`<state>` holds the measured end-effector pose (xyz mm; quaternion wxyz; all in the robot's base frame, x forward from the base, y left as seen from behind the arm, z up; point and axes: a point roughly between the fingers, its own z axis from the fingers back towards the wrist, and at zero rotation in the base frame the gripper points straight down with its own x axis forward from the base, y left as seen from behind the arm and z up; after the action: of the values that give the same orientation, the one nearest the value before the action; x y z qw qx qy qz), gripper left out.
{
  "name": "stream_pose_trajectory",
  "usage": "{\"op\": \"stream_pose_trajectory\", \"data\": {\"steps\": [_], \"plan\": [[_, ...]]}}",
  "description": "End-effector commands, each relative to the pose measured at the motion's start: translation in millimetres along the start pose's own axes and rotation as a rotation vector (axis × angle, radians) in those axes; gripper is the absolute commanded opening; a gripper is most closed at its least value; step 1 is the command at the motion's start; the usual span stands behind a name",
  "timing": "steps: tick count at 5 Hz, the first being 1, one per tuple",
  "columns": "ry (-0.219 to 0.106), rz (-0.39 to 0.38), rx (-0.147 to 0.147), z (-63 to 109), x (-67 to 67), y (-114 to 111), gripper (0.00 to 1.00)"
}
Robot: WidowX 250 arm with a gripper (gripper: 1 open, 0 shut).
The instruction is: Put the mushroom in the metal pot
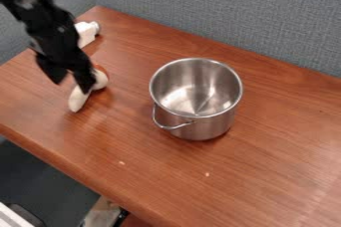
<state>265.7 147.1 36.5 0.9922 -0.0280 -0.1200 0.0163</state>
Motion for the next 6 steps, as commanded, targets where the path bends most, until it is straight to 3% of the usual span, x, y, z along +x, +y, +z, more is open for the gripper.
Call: {"op": "stream_pose_trajectory", "data": {"steps": [1,2,3,4,5,6], "plan": [[-0.087,-0.005,0.007,-9.0,9.4,-15.9,1.00],[-0.052,0.003,-0.028,-7.5,13.5,-9.4,0.00],[-0.032,0.014,-0.065,6.4,16.6,-6.0,0.00],[-0.036,0.077,-0.033,20.6,13.0,4.2,1.00],[-0.041,0.129,-0.003,32.4,9.9,13.7,0.00],[-0.055,0.123,0.014,31.2,18.1,7.6,1.00]]}}
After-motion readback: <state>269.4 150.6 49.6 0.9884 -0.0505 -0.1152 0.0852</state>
